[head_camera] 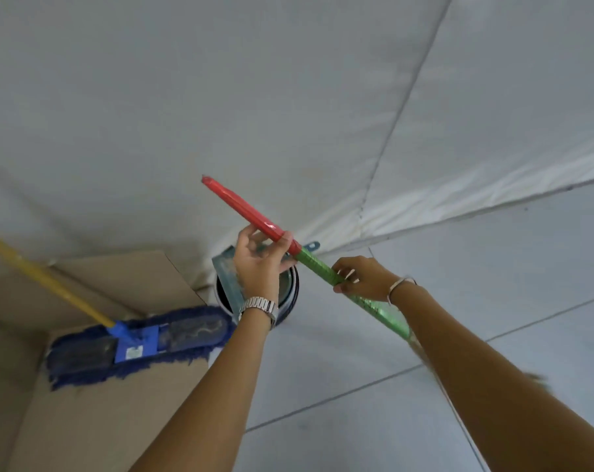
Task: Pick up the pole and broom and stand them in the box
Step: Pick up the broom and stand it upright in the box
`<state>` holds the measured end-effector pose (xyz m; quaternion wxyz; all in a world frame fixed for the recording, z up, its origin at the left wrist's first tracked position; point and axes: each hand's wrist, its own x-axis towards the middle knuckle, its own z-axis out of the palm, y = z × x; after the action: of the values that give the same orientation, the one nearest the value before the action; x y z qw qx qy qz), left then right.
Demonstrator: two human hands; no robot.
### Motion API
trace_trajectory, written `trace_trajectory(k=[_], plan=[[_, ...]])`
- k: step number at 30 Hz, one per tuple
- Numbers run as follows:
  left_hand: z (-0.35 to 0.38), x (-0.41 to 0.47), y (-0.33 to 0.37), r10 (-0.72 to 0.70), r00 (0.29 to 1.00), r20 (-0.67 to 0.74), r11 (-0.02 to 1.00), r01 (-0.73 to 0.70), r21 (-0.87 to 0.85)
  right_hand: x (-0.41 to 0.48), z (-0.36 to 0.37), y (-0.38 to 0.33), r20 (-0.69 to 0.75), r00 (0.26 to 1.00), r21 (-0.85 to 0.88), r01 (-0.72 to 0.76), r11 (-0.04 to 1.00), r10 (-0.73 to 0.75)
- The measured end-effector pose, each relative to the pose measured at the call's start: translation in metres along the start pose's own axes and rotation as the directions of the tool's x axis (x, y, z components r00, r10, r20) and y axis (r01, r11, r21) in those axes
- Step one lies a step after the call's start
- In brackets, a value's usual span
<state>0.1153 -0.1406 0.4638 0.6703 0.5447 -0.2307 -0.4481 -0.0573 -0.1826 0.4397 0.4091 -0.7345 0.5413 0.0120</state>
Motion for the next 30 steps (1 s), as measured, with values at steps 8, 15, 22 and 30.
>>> trace_trajectory(k=[8,15,22,30], plan=[[0.036,-0.011,0.19,0.104,0.955,0.279,0.981,-0.144,0.129,-0.072,-0.091,-0.117,-0.174,0.979,0.157,0.133,0.979,-0.105],[0.052,-0.036,0.356,0.184,0.866,0.464,0.943,-0.289,0.164,-0.133,-0.151,-0.238,-0.252,0.952,0.341,0.255,0.905,-0.173],[0.042,-0.073,0.507,0.24,0.783,0.573,0.863,-0.443,0.243,-0.193,-0.179,-0.358,-0.334,0.912,0.51,0.388,0.768,-0.239],[-0.028,-0.098,0.638,0.339,0.749,0.569,0.765,-0.572,0.296,-0.231,-0.175,-0.49,-0.304,0.87,0.572,0.493,0.655,-0.389]])
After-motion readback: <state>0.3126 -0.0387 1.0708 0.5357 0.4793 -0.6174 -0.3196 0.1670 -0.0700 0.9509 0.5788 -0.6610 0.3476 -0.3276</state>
